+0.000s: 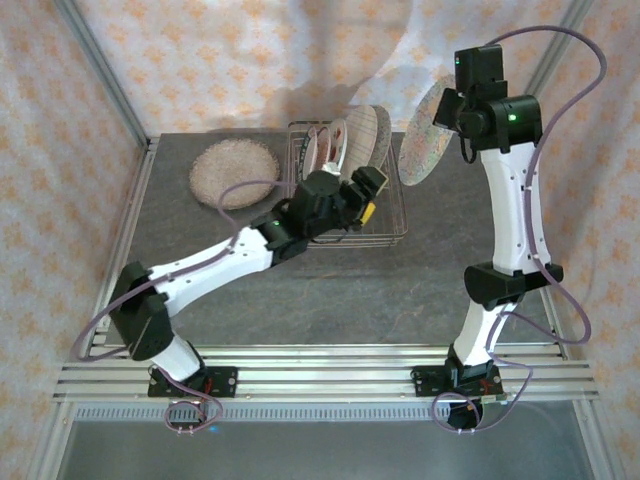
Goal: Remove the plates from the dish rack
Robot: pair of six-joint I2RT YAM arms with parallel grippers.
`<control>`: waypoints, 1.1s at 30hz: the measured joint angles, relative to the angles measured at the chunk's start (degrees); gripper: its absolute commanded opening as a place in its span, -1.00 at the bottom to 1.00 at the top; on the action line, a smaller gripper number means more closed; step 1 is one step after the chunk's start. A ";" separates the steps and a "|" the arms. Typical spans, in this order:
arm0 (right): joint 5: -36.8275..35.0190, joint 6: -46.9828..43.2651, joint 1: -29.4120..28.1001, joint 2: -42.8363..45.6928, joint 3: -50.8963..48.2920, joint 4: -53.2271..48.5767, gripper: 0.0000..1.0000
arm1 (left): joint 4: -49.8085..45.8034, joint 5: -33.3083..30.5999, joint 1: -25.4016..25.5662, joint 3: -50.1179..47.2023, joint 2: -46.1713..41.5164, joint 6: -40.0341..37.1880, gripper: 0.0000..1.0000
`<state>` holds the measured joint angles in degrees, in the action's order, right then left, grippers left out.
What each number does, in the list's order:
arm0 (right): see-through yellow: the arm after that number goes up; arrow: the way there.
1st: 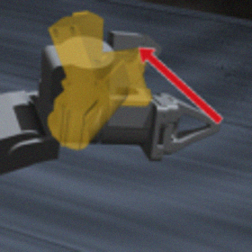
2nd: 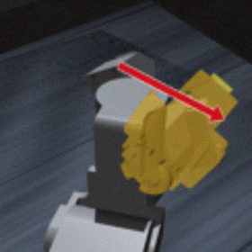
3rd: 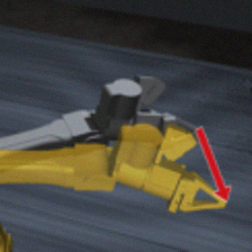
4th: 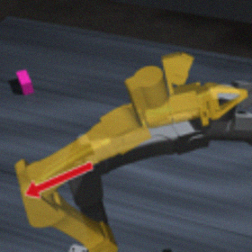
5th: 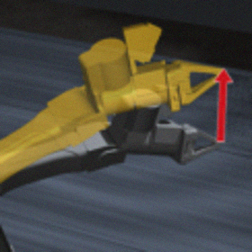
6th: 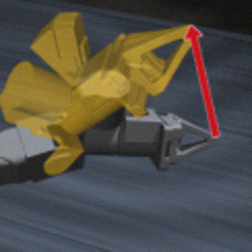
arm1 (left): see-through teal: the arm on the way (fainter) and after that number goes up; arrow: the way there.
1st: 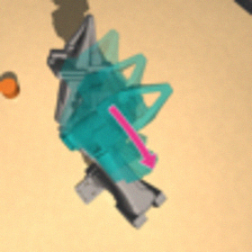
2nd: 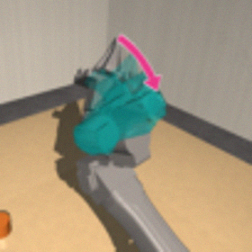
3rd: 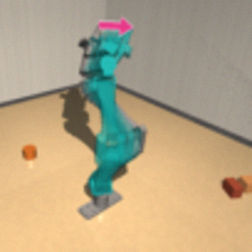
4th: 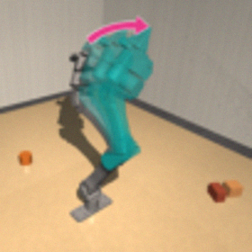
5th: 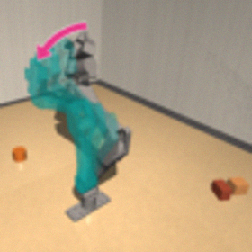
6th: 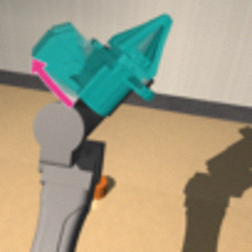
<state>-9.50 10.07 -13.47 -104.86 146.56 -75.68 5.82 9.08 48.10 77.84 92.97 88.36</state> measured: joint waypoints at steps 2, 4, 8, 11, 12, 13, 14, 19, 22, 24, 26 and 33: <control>-0.35 0.90 0.00 0.81 0.00 -1.18 -1.00 | 2.80 -1.31 0.94 0.42 2.62 3.82 0.59; -0.68 1.90 0.02 1.79 0.00 -2.40 -1.00 | 5.33 -2.51 1.79 1.16 5.38 7.87 0.59; -0.81 3.96 0.13 3.41 0.00 -4.28 -1.00 | 9.16 -4.22 2.93 3.17 9.81 14.34 0.59; -0.68 5.53 0.55 4.17 0.00 -5.49 -1.00 | 12.00 -5.73 3.69 4.52 12.41 18.80 0.57; -0.55 5.99 0.81 4.39 0.00 -5.84 -1.00 | 12.68 -6.10 3.85 4.90 13.11 19.89 0.55; -0.42 6.51 1.09 4.57 0.00 -6.19 -1.00 | 13.64 -6.62 4.04 5.42 13.94 21.16 0.53; -0.20 6.97 1.40 4.74 0.00 -6.47 -1.00 | 14.53 -6.80 4.09 6.03 14.86 22.10 0.51; 1.20 9.14 3.04 5.29 0.00 -7.72 -1.00 | 18.25 -7.91 4.15 8.87 19.08 26.12 0.40; 2.43 10.36 4.07 5.77 -0.17 -8.00 -1.00 | 18.86 -8.22 4.15 9.14 20.20 27.34 0.33; 3.34 11.19 4.61 6.34 -0.59 -7.98 -1.00 | 19.41 -8.31 4.15 9.79 21.07 27.71 0.23; 3.96 11.78 4.92 6.69 -0.76 -8.02 -1.00 | 19.87 -8.35 4.15 10.62 21.79 27.74 0.15; 5.99 13.14 5.31 7.89 -2.89 -7.91 -1.00 | 22.27 -8.55 4.15 12.39 22.91 27.74 -0.12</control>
<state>-3.51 23.20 -8.16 -96.97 143.68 -83.59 28.10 0.54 52.25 90.24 115.87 116.09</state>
